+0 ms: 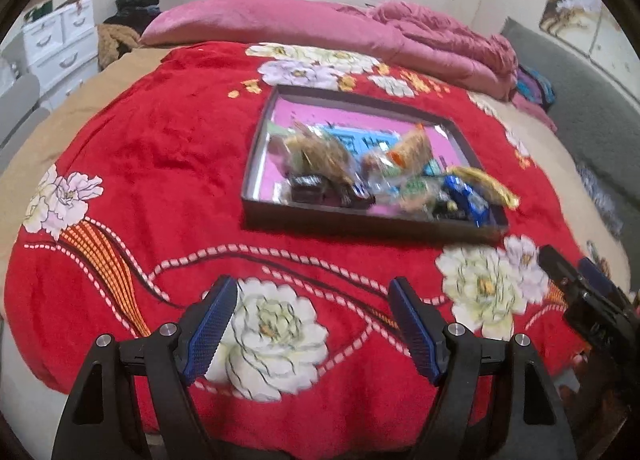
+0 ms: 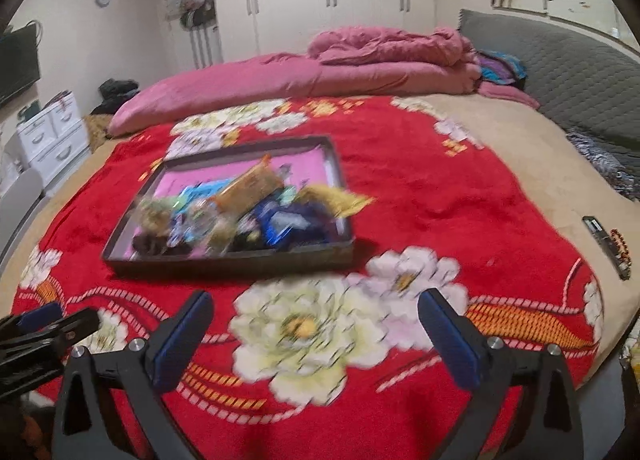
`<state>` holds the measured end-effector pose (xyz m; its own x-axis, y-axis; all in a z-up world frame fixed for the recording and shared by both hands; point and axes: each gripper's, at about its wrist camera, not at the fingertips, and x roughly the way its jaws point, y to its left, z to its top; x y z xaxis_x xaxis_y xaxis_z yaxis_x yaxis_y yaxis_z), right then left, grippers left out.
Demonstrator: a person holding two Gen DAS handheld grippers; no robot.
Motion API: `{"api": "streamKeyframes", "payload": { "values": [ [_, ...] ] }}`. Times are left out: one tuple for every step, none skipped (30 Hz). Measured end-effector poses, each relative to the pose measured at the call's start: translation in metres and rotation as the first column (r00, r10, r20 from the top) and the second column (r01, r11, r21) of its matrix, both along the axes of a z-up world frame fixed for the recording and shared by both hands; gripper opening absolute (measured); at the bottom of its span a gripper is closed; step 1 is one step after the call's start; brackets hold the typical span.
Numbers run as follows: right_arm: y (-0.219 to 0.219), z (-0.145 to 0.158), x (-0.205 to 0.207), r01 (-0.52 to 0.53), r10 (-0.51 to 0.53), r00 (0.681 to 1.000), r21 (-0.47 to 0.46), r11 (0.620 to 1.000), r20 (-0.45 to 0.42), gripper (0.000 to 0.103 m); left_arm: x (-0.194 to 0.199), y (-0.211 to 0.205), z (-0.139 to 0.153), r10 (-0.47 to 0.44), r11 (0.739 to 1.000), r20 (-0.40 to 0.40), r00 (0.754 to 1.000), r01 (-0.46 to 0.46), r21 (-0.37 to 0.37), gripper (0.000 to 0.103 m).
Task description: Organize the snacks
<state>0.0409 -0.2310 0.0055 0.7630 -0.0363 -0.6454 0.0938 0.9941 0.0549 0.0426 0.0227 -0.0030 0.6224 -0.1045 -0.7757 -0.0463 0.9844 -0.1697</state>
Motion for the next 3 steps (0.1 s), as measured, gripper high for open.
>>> {"api": "streamKeyframes", "payload": {
  "values": [
    [-0.008, 0.002, 0.004, 0.023, -0.023, 1.000, -0.002, 1.000, 0.008, 0.103, 0.004, 0.006, 0.002, 0.014, 1.000, 0.004, 1.000, -0.014, -0.006, 0.079],
    [-0.014, 0.004, 0.009, 0.040, -0.040, 0.999, -0.004, 0.999, 0.011, 0.103, 0.011, 0.017, 0.003, 0.039, 0.999, 0.005, 0.999, -0.038, -0.013, 0.079],
    [-0.027, 0.005, 0.016, 0.070, -0.070, 0.997, -0.006, 0.998, 0.012, 0.103, 0.019, 0.027, 0.003, 0.059, 0.998, 0.000, 0.998, -0.059, -0.010, 0.079]
  ]
}}
